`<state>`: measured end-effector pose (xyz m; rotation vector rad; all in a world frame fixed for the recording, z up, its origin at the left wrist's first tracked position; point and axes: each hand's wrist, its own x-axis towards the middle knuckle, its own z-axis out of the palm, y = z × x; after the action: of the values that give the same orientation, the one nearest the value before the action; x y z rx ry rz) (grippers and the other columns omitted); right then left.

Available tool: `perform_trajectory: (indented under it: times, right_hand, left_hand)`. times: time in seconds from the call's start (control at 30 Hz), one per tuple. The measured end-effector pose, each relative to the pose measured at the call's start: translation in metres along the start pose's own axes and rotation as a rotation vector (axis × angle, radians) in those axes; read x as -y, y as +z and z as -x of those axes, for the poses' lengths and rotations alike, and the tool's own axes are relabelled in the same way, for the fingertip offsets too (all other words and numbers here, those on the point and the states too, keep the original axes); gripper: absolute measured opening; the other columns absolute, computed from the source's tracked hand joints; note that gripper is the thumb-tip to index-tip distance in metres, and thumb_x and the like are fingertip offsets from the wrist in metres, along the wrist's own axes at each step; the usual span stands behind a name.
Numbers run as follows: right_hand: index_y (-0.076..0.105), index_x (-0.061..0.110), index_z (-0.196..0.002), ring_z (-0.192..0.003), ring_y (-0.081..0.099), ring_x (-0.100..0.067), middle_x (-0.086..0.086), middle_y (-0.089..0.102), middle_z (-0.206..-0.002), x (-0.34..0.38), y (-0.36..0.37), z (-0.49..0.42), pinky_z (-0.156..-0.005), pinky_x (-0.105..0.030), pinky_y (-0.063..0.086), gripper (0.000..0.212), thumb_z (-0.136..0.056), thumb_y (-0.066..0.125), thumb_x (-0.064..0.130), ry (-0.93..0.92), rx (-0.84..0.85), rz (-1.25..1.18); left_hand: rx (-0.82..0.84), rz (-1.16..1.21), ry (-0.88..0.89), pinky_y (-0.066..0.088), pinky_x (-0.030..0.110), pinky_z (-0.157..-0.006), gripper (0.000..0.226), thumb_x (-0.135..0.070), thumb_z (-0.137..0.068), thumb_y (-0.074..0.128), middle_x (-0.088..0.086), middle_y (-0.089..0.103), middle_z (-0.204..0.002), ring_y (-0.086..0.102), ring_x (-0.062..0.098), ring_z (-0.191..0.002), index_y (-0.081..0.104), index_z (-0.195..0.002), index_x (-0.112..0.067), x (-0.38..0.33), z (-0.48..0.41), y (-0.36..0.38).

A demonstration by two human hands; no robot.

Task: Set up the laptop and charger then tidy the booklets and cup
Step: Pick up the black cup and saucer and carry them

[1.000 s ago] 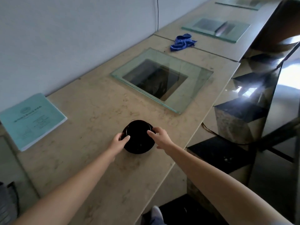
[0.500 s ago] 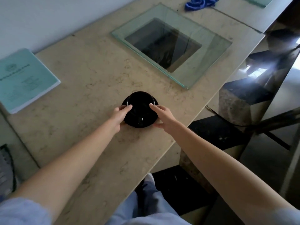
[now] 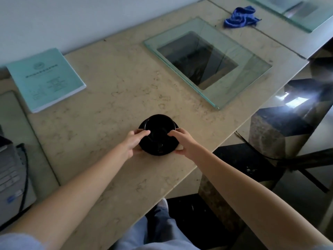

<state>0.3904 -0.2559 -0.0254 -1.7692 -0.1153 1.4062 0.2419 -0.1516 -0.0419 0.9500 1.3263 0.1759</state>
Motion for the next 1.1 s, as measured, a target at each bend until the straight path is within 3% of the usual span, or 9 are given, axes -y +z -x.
perform_trajectory:
  times: [0.07,0.17,0.33,0.5,0.63,0.73,0.8,1.0,1.1]
  right_hand:
    - [0.056,0.025,-0.103,-0.086,0.053,-0.01,0.006,0.053,-0.097,-0.002,0.008,0.004,-0.066,-0.031,0.051,0.022,-0.081,0.06,0.023,-0.006,0.029,0.033]
    - [0.057,0.024,-0.105,-0.091,0.055,-0.012,0.003,0.055,-0.102,-0.003,0.022,0.014,-0.068,-0.033,0.054,0.024,-0.081,0.059,0.021,-0.021,0.092,0.096]
    - [0.057,0.024,-0.105,-0.097,0.057,-0.013,0.001,0.055,-0.111,0.002,0.066,0.038,-0.067,-0.031,0.056,0.025,-0.08,0.059,0.021,-0.08,0.205,0.271]
    - [0.057,0.023,-0.108,-0.098,0.057,-0.012,-0.002,0.054,-0.12,-0.012,0.137,0.071,-0.064,-0.031,0.058,0.027,-0.081,0.06,0.022,-0.115,0.314,0.426]
    - [0.056,0.021,-0.114,-0.1,0.058,-0.014,-0.003,0.054,-0.122,-0.039,0.206,0.113,-0.061,-0.029,0.058,0.033,-0.082,0.059,0.022,-0.166,0.405,0.505]
    - [0.055,0.019,-0.117,-0.096,0.059,-0.013,-0.005,0.055,-0.121,-0.071,0.26,0.15,-0.057,-0.028,0.057,0.036,-0.082,0.059,0.021,-0.17,0.479,0.557]
    - [0.054,0.018,-0.119,-0.097,0.059,-0.015,-0.007,0.055,-0.123,-0.093,0.296,0.173,-0.056,-0.028,0.056,0.037,-0.082,0.061,0.021,-0.181,0.519,0.594]
    - [0.054,0.014,-0.122,-0.103,0.059,-0.021,-0.01,0.057,-0.123,-0.157,0.397,0.234,-0.07,-0.033,0.057,0.042,-0.083,0.063,0.023,-0.238,0.643,0.716]
    - [0.055,0.01,-0.121,-0.097,0.06,-0.02,-0.012,0.057,-0.121,-0.178,0.437,0.26,-0.065,-0.034,0.059,0.04,-0.083,0.063,0.02,-0.225,0.717,0.741]
  left_hand:
    - [-0.012,0.019,-0.002,0.049,0.05,-0.095,0.03,-0.027,-0.08,0.07,0.005,0.054,-0.117,0.055,0.029,-0.111,0.056,-0.106,-0.019,0.004,0.009,-0.011]
    - [-0.023,0.063,0.001,0.051,0.051,-0.092,0.023,-0.024,-0.078,0.071,0.004,0.057,-0.111,0.056,0.029,-0.107,0.057,-0.096,-0.022,0.011,0.026,-0.033]
    - [-0.086,0.167,0.027,0.054,0.035,-0.067,0.011,-0.018,-0.079,0.067,0.005,0.057,-0.106,0.057,0.024,-0.099,0.061,-0.087,-0.021,0.027,0.066,-0.081]
    - [-0.214,0.237,0.034,0.053,0.036,-0.07,0.01,-0.016,-0.08,0.067,0.006,0.055,-0.11,0.054,0.026,-0.103,0.059,-0.084,-0.022,0.055,0.122,-0.15]
    - [-0.293,0.316,0.048,0.054,0.045,-0.084,0.008,-0.016,-0.083,0.065,0.005,0.054,-0.107,0.054,0.027,-0.103,0.06,-0.087,-0.019,0.092,0.176,-0.215]
    - [-0.357,0.414,0.091,0.056,0.041,-0.072,0.01,-0.015,-0.082,0.067,0.003,0.057,-0.1,0.057,0.02,-0.092,0.059,-0.087,-0.018,0.132,0.221,-0.263]
    - [-0.438,0.485,0.135,0.056,0.04,-0.071,0.015,-0.014,-0.08,0.071,0.002,0.058,-0.097,0.057,0.018,-0.09,0.059,-0.088,-0.017,0.162,0.248,-0.294]
    - [-0.562,0.627,0.166,0.052,0.031,-0.055,0.019,-0.014,-0.079,0.073,0.002,0.06,-0.095,0.06,0.018,-0.084,0.056,-0.086,-0.019,0.24,0.323,-0.381]
    - [-0.6,0.669,0.17,0.055,0.028,-0.048,0.019,-0.015,-0.077,0.074,0.0,0.061,-0.091,0.059,0.014,-0.08,0.057,-0.083,-0.02,0.268,0.351,-0.418]
